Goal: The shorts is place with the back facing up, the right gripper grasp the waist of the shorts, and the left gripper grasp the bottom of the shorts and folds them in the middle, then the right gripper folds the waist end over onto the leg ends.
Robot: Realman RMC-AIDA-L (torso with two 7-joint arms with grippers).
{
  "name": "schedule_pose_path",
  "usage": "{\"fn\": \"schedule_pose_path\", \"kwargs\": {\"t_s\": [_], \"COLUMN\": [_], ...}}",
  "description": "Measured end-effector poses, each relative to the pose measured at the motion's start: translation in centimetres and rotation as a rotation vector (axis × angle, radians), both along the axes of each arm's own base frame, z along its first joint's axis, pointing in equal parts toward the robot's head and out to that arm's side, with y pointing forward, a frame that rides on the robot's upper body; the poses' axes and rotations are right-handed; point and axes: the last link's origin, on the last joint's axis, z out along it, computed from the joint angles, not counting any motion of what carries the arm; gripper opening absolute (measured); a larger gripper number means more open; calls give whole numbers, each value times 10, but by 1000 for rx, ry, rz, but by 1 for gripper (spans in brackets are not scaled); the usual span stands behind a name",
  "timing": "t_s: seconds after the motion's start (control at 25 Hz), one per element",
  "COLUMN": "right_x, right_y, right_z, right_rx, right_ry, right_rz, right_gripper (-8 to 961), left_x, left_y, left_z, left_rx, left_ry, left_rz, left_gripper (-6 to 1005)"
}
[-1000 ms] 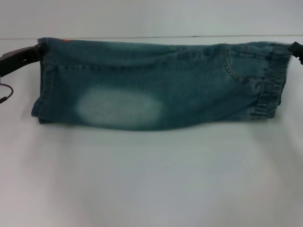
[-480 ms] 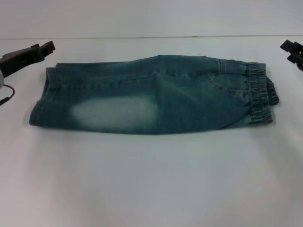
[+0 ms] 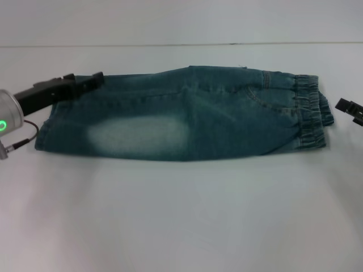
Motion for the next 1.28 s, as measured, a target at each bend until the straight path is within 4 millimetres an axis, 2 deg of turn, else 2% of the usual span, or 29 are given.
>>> {"fn": "schedule_pose_path", "kwargs": {"t_s": [0.24, 0.28, 0.68, 1.28], "right_x": [4, 3, -14, -22], "right_y": [-3, -2, 27, 38], "right_z": [-1, -1, -13, -24], "right_rx": [-6, -6, -48, -94], "right_ry": [-23, -27, -99, -107], "right_rz": [-7, -6, 22, 3], "right_gripper": [946, 946, 944, 941], "left_x": [1, 1, 0, 5], "left_y": [-10, -11, -14, -13], "left_z": [-12, -14, -21, -25], "left_rx": [-53, -57, -81, -98], "left_ry": [-10, -11, -14, -1], "left_rz": [-18, -18, -16, -40], "left_gripper": [897, 936, 936, 937]}}
